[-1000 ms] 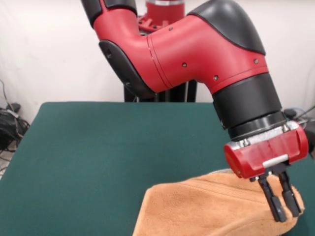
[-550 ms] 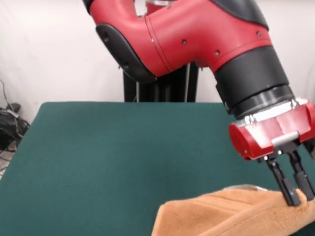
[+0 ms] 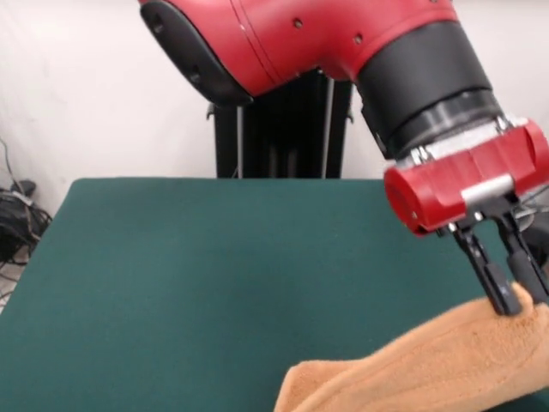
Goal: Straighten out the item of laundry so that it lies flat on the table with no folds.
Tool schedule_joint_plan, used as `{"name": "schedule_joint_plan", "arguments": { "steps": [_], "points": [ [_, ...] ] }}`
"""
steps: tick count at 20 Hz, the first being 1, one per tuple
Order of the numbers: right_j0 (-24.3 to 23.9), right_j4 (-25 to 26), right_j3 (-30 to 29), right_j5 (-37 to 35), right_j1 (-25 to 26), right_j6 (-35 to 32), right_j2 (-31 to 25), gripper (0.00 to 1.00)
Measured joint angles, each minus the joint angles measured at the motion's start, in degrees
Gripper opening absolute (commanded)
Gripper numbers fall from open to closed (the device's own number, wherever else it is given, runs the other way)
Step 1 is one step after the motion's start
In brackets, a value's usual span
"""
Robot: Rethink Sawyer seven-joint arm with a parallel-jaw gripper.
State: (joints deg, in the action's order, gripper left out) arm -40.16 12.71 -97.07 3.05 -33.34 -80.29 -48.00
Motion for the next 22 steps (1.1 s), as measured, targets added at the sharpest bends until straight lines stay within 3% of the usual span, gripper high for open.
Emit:
{"name": "schedule_joint_plan", "arguments": {
  "steps": [8, 15, 22],
  "points": [
    [-5.19, -1.24, -4.54, -3.98, -4.99, 0.00, -4.25, 0.00],
    [-10.93, -3.03, -9.53, -11.62, -10.34, 0.00, -9.23, 0.00],
    [-13.68, -5.47, -11.92, -17.99, -14.06, 0.00, -12.63, 0.00]
  ]
}}
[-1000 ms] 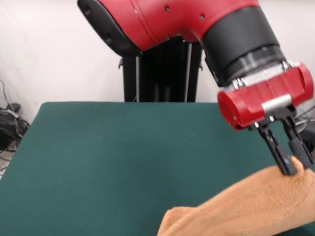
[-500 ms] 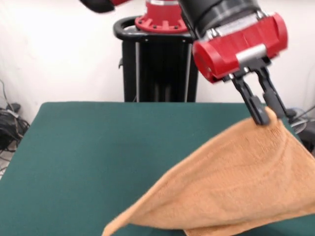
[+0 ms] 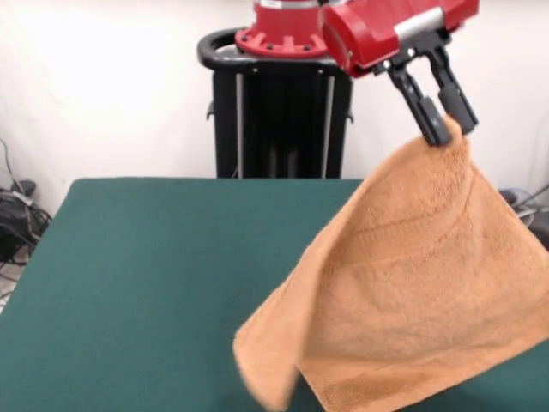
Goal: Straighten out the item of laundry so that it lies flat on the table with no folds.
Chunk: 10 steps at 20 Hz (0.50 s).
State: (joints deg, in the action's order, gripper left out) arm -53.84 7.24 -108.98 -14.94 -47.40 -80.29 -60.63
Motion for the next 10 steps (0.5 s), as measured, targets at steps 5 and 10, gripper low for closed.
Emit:
{"name": "schedule_joint_plan", "arguments": {
  "steps": [5, 10],
  "points": [
    [0.12, -0.64, -0.46, -4.80, -2.28, 0.00, -0.13, 0.00],
    [1.94, -0.44, -0.42, -11.67, -4.00, 0.00, 0.95, 0.00]
  ]
}}
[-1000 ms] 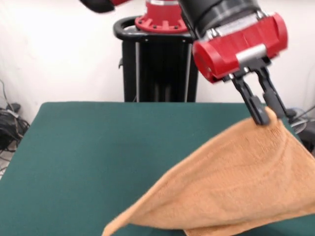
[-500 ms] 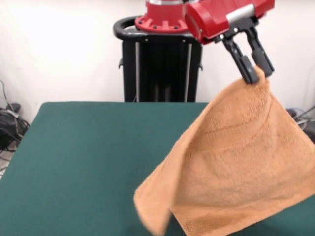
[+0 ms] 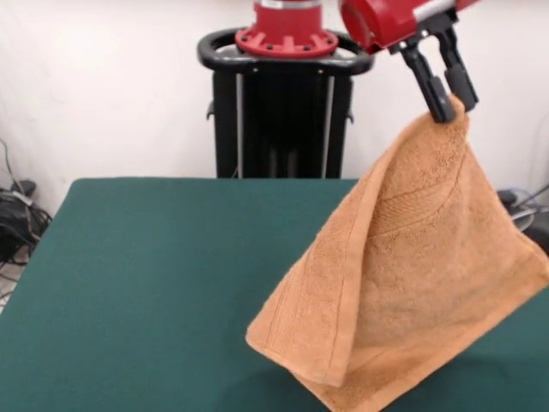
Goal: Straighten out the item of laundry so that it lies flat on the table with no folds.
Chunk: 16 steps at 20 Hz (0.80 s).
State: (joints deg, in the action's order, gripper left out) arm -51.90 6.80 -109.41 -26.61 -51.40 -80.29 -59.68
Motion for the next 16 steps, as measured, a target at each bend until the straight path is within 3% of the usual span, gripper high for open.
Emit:
{"name": "schedule_joint_plan", "arguments": {
  "steps": [7, 16],
  "points": [
    [5.85, 4.28, 0.03, -3.37, 1.30, 0.00, 4.29, 0.00],
    [3.34, 7.40, -0.57, -1.37, 4.46, 0.00, 4.31, 0.00]
  ]
}}
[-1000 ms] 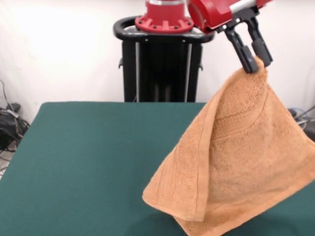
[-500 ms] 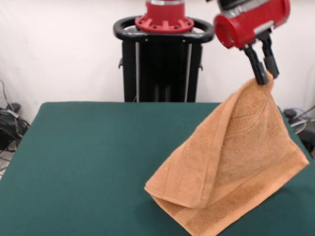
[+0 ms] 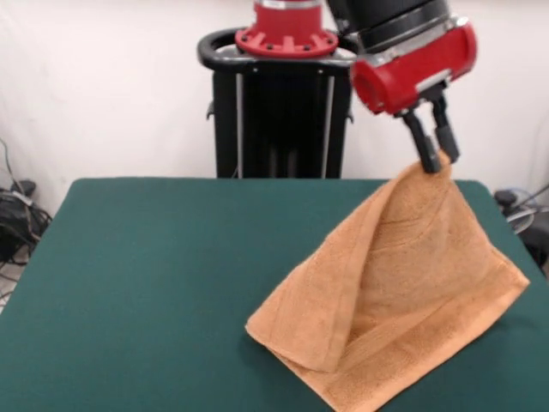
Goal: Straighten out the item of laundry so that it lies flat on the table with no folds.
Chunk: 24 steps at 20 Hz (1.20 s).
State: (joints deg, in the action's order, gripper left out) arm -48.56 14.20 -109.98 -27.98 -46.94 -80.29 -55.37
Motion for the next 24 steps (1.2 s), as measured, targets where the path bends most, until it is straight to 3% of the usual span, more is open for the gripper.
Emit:
{"name": "schedule_joint_plan", "arguments": {
  "steps": [12, 24],
  "points": [
    [-5.47, 1.78, -5.70, 0.02, -1.32, 0.00, -0.57, 0.00],
    [-5.82, 1.89, -14.60, 3.52, -9.59, 0.00, -0.98, 0.00]
  ]
}}
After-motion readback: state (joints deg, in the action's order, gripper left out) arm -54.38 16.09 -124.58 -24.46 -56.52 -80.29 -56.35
